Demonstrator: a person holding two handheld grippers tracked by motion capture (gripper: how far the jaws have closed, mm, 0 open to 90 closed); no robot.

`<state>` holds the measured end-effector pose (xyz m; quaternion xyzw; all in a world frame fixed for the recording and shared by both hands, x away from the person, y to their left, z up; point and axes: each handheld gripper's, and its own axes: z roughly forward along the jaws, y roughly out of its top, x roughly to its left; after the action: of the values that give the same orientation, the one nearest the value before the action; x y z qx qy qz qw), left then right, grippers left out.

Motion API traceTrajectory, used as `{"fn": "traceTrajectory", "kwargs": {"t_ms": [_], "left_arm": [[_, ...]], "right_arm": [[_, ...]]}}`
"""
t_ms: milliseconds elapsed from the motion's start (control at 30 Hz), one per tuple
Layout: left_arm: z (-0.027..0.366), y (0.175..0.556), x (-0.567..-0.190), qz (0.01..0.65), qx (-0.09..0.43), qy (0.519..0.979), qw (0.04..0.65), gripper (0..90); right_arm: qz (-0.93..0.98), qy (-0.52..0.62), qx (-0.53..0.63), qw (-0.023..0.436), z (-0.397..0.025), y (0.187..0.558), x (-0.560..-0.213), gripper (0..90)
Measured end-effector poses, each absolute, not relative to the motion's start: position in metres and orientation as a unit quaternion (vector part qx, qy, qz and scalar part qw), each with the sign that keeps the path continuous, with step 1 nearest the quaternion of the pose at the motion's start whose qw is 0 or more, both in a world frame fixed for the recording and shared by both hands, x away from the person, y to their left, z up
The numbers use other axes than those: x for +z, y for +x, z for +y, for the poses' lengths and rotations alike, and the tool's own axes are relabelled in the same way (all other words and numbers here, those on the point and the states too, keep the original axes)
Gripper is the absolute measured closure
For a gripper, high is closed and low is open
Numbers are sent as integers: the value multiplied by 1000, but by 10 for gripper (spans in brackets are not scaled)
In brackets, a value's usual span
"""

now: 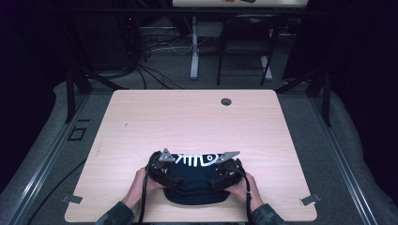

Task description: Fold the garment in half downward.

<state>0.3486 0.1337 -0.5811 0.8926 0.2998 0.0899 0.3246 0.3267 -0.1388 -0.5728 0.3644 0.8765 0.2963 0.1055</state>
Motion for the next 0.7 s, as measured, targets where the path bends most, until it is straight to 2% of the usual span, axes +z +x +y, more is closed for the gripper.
{"fn": "traceTrajectory", "kwargs": {"t_ms": [133, 267, 367, 433, 567, 700], "left_arm": [[134, 355, -581, 299, 88, 894, 322, 4], [132, 359, -580, 297, 84, 897, 317, 4], [132, 361, -580, 294, 84, 898, 316, 4], [133, 364, -580, 297, 87, 896, 317, 4], [133, 370, -580, 304, 88, 893, 319, 4], [133, 375, -581, 309, 90, 890, 323, 4]], "right_arm": [[875, 373, 290, 105, -140, 334, -575, 0], [875, 376, 289, 99, -140, 339, -575, 0], [877, 369, 286, 111, -138, 340, -575, 0], [881, 360, 274, 138, -135, 341, -573, 0], [874, 372, 288, 119, -138, 350, -576, 0], [876, 368, 284, 131, -138, 353, -575, 0]]}}
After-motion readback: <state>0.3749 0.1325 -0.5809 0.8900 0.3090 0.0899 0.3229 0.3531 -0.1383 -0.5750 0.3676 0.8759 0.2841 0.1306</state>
